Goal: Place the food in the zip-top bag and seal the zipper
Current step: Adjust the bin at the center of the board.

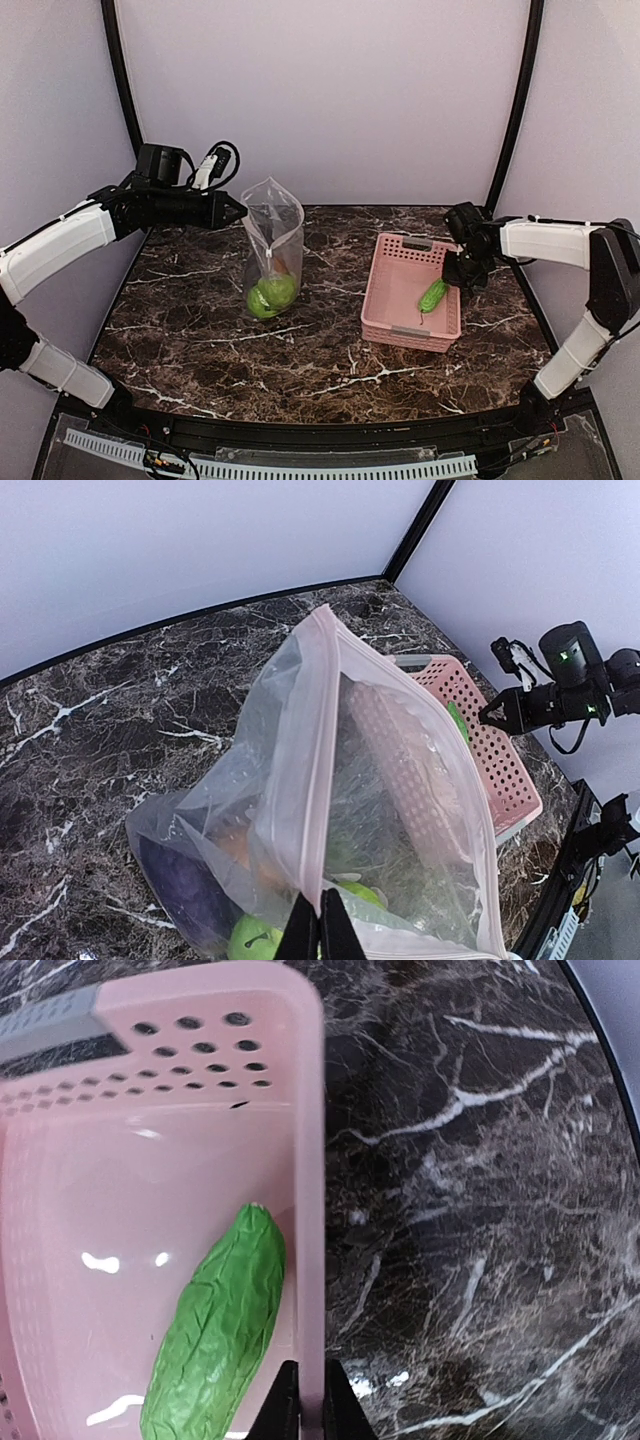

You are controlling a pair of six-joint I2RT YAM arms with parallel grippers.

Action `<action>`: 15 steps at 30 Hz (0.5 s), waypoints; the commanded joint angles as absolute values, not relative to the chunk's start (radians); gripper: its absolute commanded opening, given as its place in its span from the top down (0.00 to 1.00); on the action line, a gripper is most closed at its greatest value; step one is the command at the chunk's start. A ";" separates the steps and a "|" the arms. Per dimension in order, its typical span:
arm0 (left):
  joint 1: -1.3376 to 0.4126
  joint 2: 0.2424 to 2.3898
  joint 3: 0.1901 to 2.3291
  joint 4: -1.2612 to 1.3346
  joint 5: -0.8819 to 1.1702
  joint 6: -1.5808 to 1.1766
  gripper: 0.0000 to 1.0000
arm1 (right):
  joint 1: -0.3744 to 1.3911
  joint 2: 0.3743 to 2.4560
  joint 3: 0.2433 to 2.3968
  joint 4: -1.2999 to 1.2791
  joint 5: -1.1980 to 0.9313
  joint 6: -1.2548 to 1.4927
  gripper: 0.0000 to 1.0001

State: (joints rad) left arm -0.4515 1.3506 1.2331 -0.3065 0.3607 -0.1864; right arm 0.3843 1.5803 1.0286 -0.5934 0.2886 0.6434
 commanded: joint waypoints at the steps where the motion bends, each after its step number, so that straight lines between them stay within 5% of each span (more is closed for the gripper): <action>1: -0.444 1.336 1.218 -0.299 0.361 -0.174 0.99 | 0.347 1.634 1.057 -0.544 0.308 0.520 0.96; 9: -0.445 1.341 1.220 -0.301 0.377 -0.178 0.99 | 0.280 1.717 1.114 -0.467 0.297 0.243 0.90; 15: -0.444 1.343 1.216 -0.296 0.384 -0.181 0.99 | 0.257 1.680 1.165 -0.511 0.226 0.204 0.44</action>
